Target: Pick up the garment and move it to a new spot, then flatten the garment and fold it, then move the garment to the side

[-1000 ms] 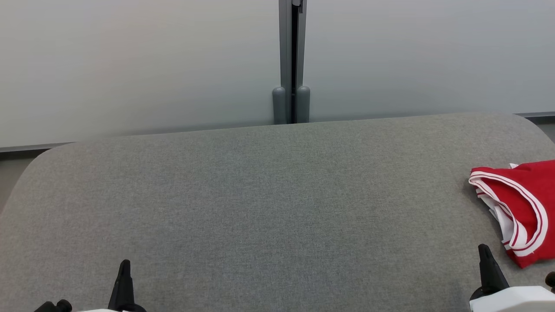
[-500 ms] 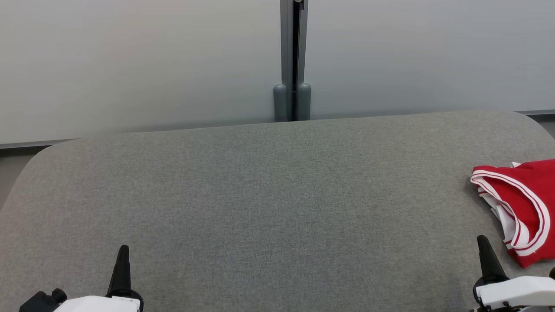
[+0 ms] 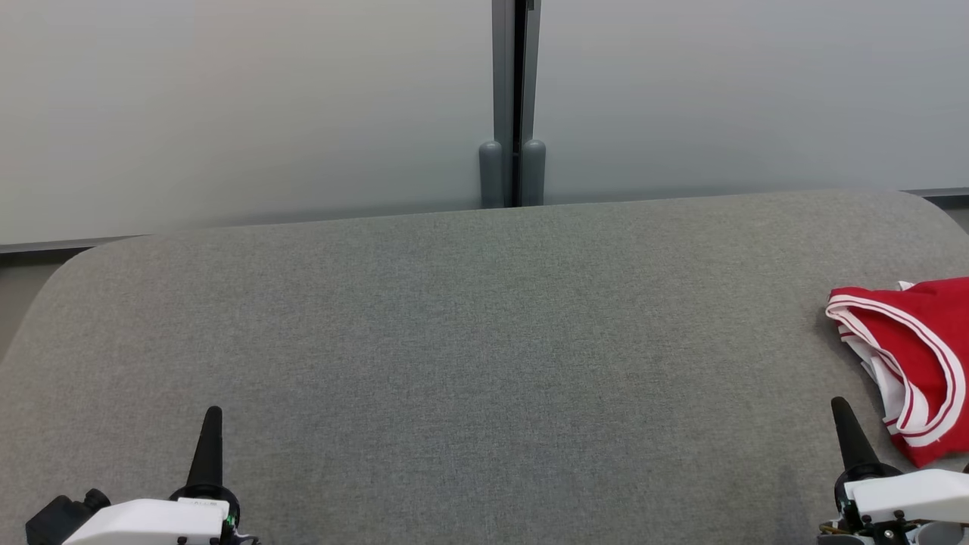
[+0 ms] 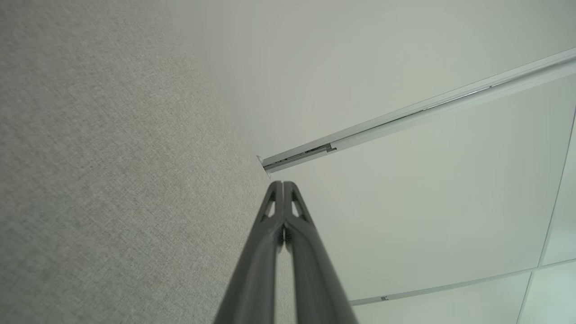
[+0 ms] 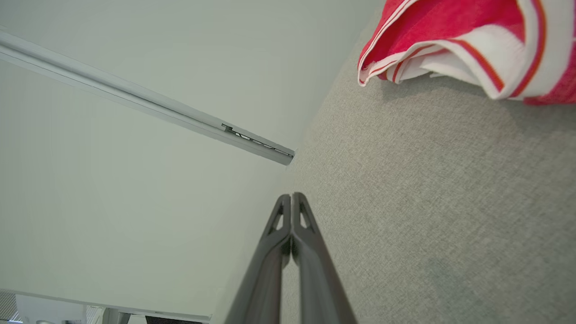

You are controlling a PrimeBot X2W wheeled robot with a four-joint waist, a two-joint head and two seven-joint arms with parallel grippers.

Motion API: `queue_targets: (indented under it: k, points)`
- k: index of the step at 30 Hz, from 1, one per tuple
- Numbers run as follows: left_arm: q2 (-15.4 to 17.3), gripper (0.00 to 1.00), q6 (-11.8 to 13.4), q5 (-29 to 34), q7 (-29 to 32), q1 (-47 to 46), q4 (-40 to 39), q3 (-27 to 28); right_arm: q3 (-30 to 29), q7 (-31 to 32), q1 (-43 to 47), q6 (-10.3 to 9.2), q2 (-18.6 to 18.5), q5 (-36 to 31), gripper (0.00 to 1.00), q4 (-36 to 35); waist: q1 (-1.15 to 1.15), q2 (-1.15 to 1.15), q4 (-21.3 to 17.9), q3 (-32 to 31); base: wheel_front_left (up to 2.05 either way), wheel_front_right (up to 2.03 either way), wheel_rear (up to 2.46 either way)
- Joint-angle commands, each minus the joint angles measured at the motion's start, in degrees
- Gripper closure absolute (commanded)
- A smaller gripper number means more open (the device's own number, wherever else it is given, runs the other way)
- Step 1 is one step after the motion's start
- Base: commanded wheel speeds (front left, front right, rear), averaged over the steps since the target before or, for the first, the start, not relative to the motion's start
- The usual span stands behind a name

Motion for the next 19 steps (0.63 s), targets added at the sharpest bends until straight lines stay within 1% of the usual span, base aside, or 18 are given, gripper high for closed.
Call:
queue_targets:
  k: [1,19]
  points:
    - [0.4,1.0,-0.4,-1.3,0.3,-1.6,-0.3,0.4,-0.3,0.4,-1.1,0.02,-0.2,1.6,1.0,-0.7,0.0,0.0,0.0,0.1,0.0,0.0,0.0]
    - [0.5,1.0,-1.4,-9.2,2.6,-4.1,0.0,1.2,-1.0,2.9,-2.6,0.02,0.1,11.3,1.0,-1.0,0.0,0.0,0.3,0.7,0.0,0.0,0.0]
